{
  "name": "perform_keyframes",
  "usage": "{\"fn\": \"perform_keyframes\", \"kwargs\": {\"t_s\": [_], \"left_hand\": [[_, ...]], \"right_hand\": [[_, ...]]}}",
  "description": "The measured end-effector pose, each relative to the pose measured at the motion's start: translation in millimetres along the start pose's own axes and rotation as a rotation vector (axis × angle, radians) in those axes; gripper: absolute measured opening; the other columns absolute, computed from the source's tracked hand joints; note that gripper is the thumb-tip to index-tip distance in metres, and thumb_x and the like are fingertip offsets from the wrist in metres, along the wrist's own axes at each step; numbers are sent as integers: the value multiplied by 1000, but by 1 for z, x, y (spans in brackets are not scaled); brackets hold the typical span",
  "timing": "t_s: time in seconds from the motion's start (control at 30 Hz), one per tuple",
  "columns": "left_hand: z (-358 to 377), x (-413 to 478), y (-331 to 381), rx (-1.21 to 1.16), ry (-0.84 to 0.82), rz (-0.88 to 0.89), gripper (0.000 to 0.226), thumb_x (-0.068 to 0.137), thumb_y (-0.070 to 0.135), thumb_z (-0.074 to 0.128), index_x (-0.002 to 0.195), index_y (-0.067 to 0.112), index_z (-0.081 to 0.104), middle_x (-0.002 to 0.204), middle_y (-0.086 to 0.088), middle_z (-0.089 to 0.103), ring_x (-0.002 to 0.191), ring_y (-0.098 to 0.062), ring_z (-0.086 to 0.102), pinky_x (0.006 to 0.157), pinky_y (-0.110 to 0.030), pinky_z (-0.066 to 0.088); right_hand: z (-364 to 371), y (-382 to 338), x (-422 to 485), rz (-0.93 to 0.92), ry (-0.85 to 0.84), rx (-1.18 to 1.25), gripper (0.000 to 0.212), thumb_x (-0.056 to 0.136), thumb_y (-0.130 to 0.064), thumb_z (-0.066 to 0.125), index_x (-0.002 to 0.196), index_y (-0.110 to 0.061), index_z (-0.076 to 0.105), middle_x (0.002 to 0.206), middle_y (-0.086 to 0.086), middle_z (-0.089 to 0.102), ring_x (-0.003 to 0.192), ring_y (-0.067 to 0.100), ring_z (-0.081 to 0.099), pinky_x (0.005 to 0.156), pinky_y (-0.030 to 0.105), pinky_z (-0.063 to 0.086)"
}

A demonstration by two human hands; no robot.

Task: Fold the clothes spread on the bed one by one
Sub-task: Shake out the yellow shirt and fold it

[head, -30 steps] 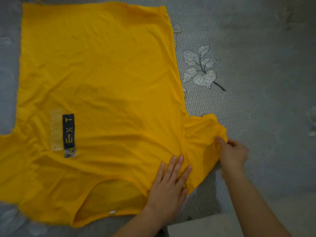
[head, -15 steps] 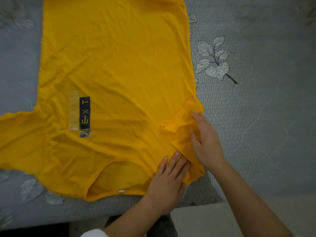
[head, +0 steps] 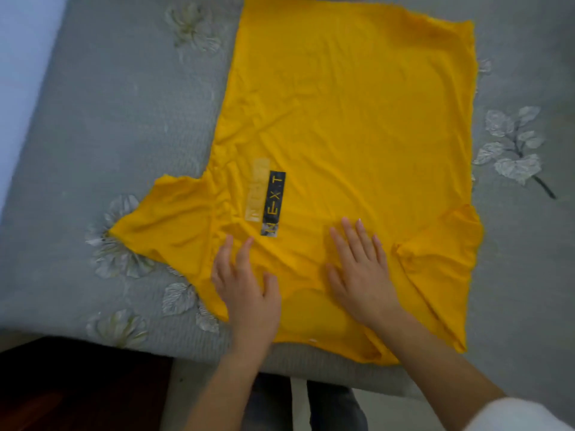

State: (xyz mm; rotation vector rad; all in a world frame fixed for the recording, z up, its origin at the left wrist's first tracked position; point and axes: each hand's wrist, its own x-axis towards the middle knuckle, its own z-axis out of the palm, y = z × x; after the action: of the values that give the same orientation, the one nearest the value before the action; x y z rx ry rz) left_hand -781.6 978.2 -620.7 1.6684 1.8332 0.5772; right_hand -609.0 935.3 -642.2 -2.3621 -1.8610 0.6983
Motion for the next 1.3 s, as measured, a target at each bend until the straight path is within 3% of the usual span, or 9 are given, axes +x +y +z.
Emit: {"fn": "perform_keyframes", "kwargs": {"t_s": [0.2,0.5,0.6,0.67,0.77,0.83,1.0,1.1,1.3], "left_hand": [[-63,71,-67,-556,288,-860,15,82,12,57,93,2,56,90,-9,56,77,-22,53,69,-36,44],[-71,123,-79,-846,82,-1022,12,84,26,69,87,18,60,92,-3,66,80,-17,63,65,-31,51],[-71,130,-71,-690,196,-812,12,76,27,70,81,24,59,90,4,66,83,-15,64,70,-35,53],[-72,124,-60,-416,187,-370,13,72,32,65,78,25,56,83,14,63,75,4,60,64,-29,47],[-58,117,-59,9,-288,328,21,70,25,68,85,25,52,131,6,55,119,-1,48,94,-26,39],[-46,110,-69,368,-577,583,25,75,33,65,86,22,45,157,3,19,147,-14,8,116,-44,17],[-42,95,-90,653,-634,693,78,85,64,30,151,24,19,161,-1,-5,147,-19,-11,118,-51,-2],[-47,93,-92,694,-659,770,83,85,68,30,152,30,0,160,-3,-11,147,-21,-12,117,-49,-8],[-60,65,-93,631,-808,1090,91,75,58,55,151,18,24,160,-15,8,147,-34,6,116,-49,8]], "right_hand": [[42,-49,25,-34,-113,-131,65,93,-64,10,147,-43,-18,158,-5,-21,144,21,-27,117,47,-12],[50,-43,25,-36,-89,-224,65,95,-62,15,153,-34,6,162,1,2,148,25,-4,116,48,0],[50,-43,24,-36,-97,-226,65,95,-62,15,153,-34,6,162,1,2,148,25,-4,117,48,-1],[50,-43,24,-37,-104,-232,65,95,-62,12,153,-35,2,162,0,-2,148,24,-7,117,47,-4],[49,-42,24,-41,-128,-217,65,93,-65,6,151,-39,-9,160,-4,-13,147,22,-17,117,45,-11],[47,-43,23,-36,-142,-219,64,92,-66,3,148,-41,-16,158,-6,-22,145,20,-24,116,44,-15],[36,-46,25,-58,-185,-148,65,93,-64,12,142,-45,-25,155,-8,-29,140,17,-33,114,41,-20],[15,-36,16,-137,-63,-47,64,97,-55,26,151,-36,-2,161,-4,-5,148,18,-13,118,39,-7],[-16,43,-63,-320,-28,-154,69,91,-48,40,149,-14,25,156,12,27,145,27,19,113,49,21]]}}
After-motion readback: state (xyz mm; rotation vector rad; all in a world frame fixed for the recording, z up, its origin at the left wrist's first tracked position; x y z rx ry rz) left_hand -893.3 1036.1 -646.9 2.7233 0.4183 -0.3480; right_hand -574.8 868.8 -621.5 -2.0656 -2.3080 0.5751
